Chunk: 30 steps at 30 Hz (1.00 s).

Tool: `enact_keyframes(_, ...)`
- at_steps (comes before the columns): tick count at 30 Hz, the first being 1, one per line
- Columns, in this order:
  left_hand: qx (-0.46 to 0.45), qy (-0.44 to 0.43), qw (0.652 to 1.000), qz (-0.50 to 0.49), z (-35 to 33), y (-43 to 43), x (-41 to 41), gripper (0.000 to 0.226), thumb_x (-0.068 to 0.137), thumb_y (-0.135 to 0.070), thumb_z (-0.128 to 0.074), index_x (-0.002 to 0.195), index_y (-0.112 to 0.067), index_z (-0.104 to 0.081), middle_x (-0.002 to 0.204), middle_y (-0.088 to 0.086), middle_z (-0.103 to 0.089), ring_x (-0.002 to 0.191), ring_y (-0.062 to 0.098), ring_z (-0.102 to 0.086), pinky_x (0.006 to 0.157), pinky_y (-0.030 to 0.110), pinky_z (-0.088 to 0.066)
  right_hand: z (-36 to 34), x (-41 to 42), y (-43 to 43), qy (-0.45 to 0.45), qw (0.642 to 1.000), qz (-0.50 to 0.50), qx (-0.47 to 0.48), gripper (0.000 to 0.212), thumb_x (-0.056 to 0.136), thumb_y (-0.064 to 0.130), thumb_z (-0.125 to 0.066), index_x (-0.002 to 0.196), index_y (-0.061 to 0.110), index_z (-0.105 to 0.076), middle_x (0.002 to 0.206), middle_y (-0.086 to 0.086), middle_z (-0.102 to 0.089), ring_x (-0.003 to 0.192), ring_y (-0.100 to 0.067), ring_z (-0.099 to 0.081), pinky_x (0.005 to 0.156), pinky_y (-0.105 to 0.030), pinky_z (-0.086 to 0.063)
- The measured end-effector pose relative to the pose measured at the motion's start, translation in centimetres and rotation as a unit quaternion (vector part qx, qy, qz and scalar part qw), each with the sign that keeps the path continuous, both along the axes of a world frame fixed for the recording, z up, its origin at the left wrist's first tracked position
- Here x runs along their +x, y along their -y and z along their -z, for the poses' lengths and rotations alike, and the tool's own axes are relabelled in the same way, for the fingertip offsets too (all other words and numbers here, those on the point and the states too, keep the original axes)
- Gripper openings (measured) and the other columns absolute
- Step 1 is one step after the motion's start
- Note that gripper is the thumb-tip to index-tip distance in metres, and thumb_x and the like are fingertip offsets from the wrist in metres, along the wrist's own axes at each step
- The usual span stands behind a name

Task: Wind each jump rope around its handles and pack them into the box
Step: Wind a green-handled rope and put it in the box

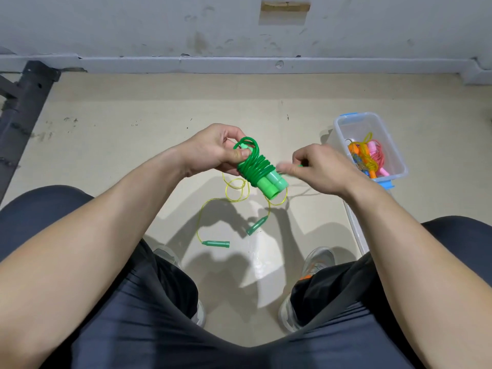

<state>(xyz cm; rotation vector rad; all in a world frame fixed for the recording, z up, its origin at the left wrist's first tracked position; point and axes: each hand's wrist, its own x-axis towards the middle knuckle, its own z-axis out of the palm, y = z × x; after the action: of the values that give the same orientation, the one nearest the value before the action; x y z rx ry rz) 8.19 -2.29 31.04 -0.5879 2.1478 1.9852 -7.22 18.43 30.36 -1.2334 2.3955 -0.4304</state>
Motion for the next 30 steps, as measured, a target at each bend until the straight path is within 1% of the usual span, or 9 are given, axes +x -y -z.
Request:
enact_keyframes(3, -0.054, 0.002, 0.999, -0.007, 0.0, 0.1, 0.0, 0.011, 0.097, -0.001, -0.061, 0.092, -0.01, -0.059, 0.067, -0.002, -0.071, 0.062, 0.015, -0.07, 0.063, 0.026, -0.06, -1.2, 0.5, 0.2, 0.082, 0.996, 0.026, -0.028, 0.058, 0.103, 0.051, -0.044, 0.064, 0.011, -0.062, 0.052, 0.0, -0.037, 0.044, -0.013, -0.032, 0.053, -0.033, -0.028)
enact_keyframes(9, -0.185, -0.025, 0.979, -0.081, 0.6, 0.2, -0.6, 0.018, 0.093, -0.005, -0.069, 0.088, -0.02, -0.059, 0.07, 0.0, -0.068, 0.066, 0.017, -0.066, 0.073, 0.041, -0.062, -2.2, 2.8, 1.1, 0.195, 0.972, 0.101, -0.082, 0.037, 0.1, 0.026, -0.048, 0.075, 0.008, -0.069, 0.061, 0.0, -0.044, 0.055, -0.016, -0.034, 0.056, -0.03, -0.029)
enact_keyframes(12, -0.231, -0.048, 0.962, -0.135, 1.0, -0.3, -1.0, 0.022, 0.088, -0.011, -0.074, 0.085, -0.027, -0.059, 0.078, 0.008, -0.071, 0.07, 0.028, -0.069, 0.075, 0.048, -0.062, -1.6, 5.4, 2.0, 0.137, 0.975, 0.141, -0.106, 0.035, 0.098, 0.019, -0.047, 0.065, 0.009, -0.055, 0.056, -0.002, -0.048, 0.056, -0.022, -0.042, 0.053, -0.031, -0.032)
enact_keyframes(14, -0.228, -0.068, 0.953, -0.185, 1.3, -1.1, -1.2, 0.019, 0.083, -0.02, -0.075, 0.084, -0.031, -0.059, 0.078, 0.006, -0.072, 0.074, 0.031, -0.071, 0.073, 0.048, -0.061, -0.6, 7.1, 2.5, 0.077, 0.975, 0.153, -0.14, 0.032, 0.101, 0.019, -0.044, 0.073, 0.012, -0.057, 0.065, -0.007, -0.061, 0.065, -0.03, -0.054, 0.06, -0.035, -0.037)
enact_keyframes(18, -0.135, -0.115, 0.937, -0.3, 1.7, -2.7, -1.7, 0.014, 0.086, -0.02, -0.072, 0.09, -0.024, -0.059, 0.088, 0.013, -0.073, 0.078, 0.028, -0.072, 0.071, 0.04, -0.063, 0.9, 8.7, 3.0, -0.08, 0.947, 0.131, -0.282, 0.024, 0.101, 0.018, -0.043, 0.094, 0.006, -0.063, 0.073, -0.007, -0.063, 0.063, -0.029, -0.051, 0.064, -0.043, -0.041)
enact_keyframes(21, -0.043, -0.133, 0.921, -0.362, 1.1, -3.1, -2.2, 0.011, 0.096, -0.011, -0.066, 0.097, -0.015, -0.056, 0.093, 0.015, -0.072, 0.083, 0.024, -0.072, 0.07, 0.03, -0.06, 0.8, 8.7, 3.1, -0.123, 0.918, 0.133, -0.354, 0.022, 0.101, 0.016, -0.053, 0.108, 0.002, -0.069, 0.072, -0.003, -0.059, 0.063, -0.018, -0.045, 0.063, -0.036, -0.039)
enact_keyframes(24, 0.067, -0.137, 0.908, -0.391, 0.4, -3.1, -2.4, 0.006, 0.099, -0.009, -0.062, 0.101, -0.01, -0.057, 0.09, 0.009, -0.071, 0.081, 0.02, -0.073, 0.067, 0.025, -0.058, 0.8, 8.7, 3.0, 0.019, 0.898, 0.2, -0.391, 0.019, 0.101, 0.02, -0.057, 0.11, 0.012, -0.07, 0.074, 0.001, -0.068, 0.069, -0.014, -0.062, 0.068, -0.031, -0.047)
enact_keyframes(27, 0.138, -0.119, 0.9, -0.397, 0.5, -3.4, -2.4, 0.012, 0.1, -0.007, -0.061, 0.11, -0.001, -0.057, 0.095, 0.012, -0.071, 0.082, 0.023, -0.073, 0.067, 0.025, -0.06, 1.1, 8.1, 3.0, 0.23, 0.867, 0.24, -0.372, 0.008, 0.1, 0.022, -0.059, 0.093, 0.02, -0.063, 0.063, 0.004, -0.061, 0.057, -0.009, -0.054, 0.06, -0.029, -0.041)
enact_keyframes(30, 0.17, -0.103, 0.899, -0.39, 0.7, -3.4, -2.3, 0.016, 0.1, -0.008, -0.06, 0.113, 0.002, -0.057, 0.099, 0.016, -0.07, 0.082, 0.026, -0.073, 0.069, 0.026, -0.06, 1.4, 6.7, 2.6, 0.342, 0.851, 0.218, -0.335, 0.021, 0.102, 0.021, -0.058, 0.083, 0.013, -0.06, 0.056, 0.0, -0.053, 0.049, -0.011, -0.044, 0.05, -0.024, -0.036)
